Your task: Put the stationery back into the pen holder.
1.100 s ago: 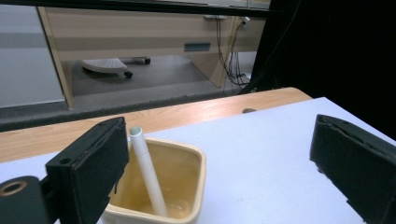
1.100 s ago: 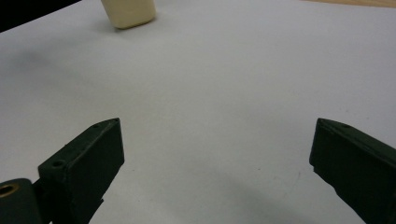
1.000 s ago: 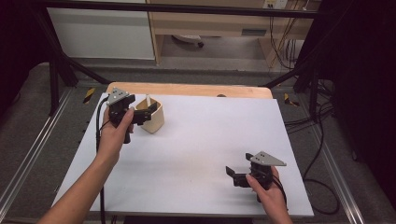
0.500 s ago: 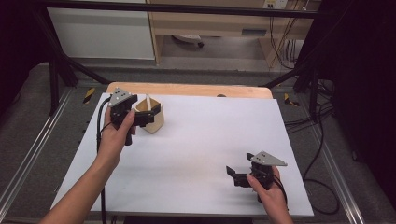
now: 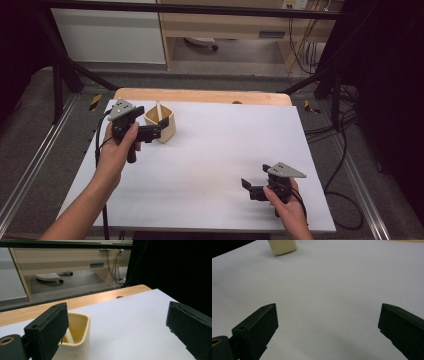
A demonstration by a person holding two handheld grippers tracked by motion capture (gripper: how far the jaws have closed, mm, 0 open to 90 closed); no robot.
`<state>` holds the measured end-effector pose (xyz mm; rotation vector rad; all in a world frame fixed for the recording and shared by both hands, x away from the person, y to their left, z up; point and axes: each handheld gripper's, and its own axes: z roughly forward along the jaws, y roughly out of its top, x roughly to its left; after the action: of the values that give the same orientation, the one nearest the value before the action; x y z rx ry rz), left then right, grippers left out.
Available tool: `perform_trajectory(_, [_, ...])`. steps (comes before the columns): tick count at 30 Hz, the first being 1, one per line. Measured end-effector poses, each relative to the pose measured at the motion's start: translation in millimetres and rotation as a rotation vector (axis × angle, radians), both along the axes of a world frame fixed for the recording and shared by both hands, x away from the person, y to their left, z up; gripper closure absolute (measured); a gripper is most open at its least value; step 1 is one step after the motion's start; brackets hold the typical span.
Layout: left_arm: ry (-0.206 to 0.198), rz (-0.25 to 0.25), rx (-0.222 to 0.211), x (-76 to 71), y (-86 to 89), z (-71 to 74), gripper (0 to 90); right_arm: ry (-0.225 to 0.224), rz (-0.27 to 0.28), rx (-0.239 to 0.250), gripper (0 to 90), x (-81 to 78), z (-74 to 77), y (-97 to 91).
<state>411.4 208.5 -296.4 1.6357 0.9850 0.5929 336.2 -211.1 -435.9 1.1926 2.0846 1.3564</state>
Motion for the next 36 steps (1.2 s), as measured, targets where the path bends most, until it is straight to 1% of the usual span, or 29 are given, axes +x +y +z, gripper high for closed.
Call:
perform_trajectory(5, [-0.003, 0.003, 0.002, -9.5, 10.0, 0.5, 4.6, 0.004, 0.0, 0.0, 3.2, -0.3, -0.3, 1.6])
perform_trajectory(9, [0.001, -0.004, 0.036, -17.8, 18.3, -2.4, 4.6, 0.01, -0.001, -0.003, 3.2, -0.6, -1.4, 1.8])
perform_trajectory(15, [0.014, 0.002, 0.024, -30.4, 32.2, -9.3, 4.6, 0.01, -0.003, -0.001, 3.2, -0.3, -1.6, 3.0])
perform_trajectory(21, [0.015, 0.011, 0.01, -37.2, 45.4, -15.1, 4.6, 0.005, -0.006, -0.007, 3.1, -0.8, -1.5, 1.7])
perform_trajectory(27, [0.029, 0.011, -0.007, -47.1, 54.8, -24.4, 4.9, 0.009, -0.009, 0.002, 3.3, -1.2, -1.2, 1.0])
perform_trajectory(29, [0.028, 0.003, -0.013, -51.1, 56.5, -27.1, 4.9, 0.006, -0.005, -0.001, 3.6, -1.4, -1.5, 1.4])
perform_trajectory(31, [0.019, -0.012, -0.026, -55.5, 58.5, -28.9, 4.9, 0.007, -0.006, 0.0, 3.7, -1.5, -2.1, 2.2])
perform_trajectory(32, [0.015, -0.017, -0.025, -57.5, 59.5, -29.3, 4.9, 0.009, -0.007, -0.001, 3.7, -1.6, -2.3, 2.4])
perform_trajectory(36, [0.009, -0.012, -0.033, -64.7, 64.0, -28.6, 4.9, 0.007, -0.01, 0.0, 3.7, -2.4, -1.6, 2.4])
